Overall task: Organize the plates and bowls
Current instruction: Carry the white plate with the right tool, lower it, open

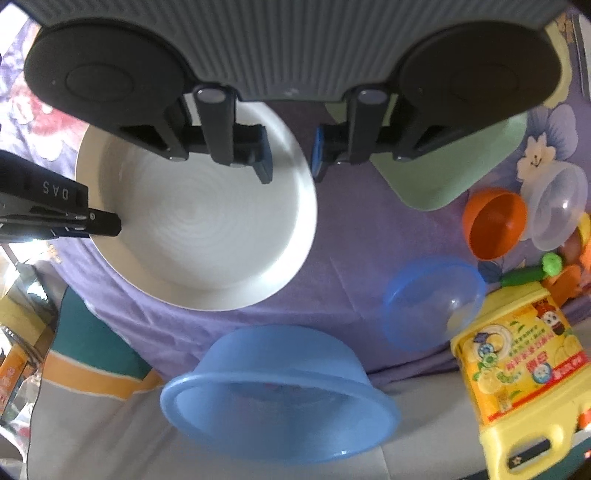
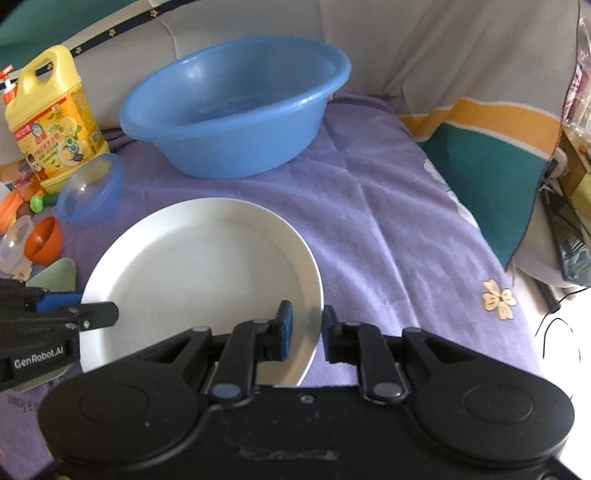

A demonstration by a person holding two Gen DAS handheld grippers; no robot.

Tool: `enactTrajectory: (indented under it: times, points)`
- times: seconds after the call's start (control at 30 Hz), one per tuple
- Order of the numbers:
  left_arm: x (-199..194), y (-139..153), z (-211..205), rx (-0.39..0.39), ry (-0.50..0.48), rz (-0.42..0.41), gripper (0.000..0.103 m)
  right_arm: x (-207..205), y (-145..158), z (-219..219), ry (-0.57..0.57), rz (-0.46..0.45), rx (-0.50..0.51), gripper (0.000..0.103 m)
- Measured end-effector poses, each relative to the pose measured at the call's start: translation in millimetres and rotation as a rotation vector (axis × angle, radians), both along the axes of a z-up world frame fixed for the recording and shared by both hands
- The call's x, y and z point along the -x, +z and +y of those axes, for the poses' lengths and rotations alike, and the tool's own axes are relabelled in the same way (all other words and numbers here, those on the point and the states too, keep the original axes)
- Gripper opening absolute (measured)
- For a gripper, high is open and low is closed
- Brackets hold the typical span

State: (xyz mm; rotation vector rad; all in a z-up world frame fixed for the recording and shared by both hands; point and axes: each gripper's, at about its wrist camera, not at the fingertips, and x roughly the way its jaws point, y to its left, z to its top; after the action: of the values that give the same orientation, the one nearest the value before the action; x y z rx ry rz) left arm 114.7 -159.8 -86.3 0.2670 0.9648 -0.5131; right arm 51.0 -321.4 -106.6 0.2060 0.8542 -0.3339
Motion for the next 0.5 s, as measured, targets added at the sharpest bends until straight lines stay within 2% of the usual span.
enactTrajectory:
  times: [0.27, 0.5]
  points:
    - [37, 39, 45, 0.012, 0.059, -0.034, 0.022, 32, 44, 48, 0.075, -0.013, 0.009, 0.017]
    - [72, 62, 137, 0.008, 0.18, -0.057, 0.022, 48, 61, 135, 0.231, 0.0, -0.015, 0.017]
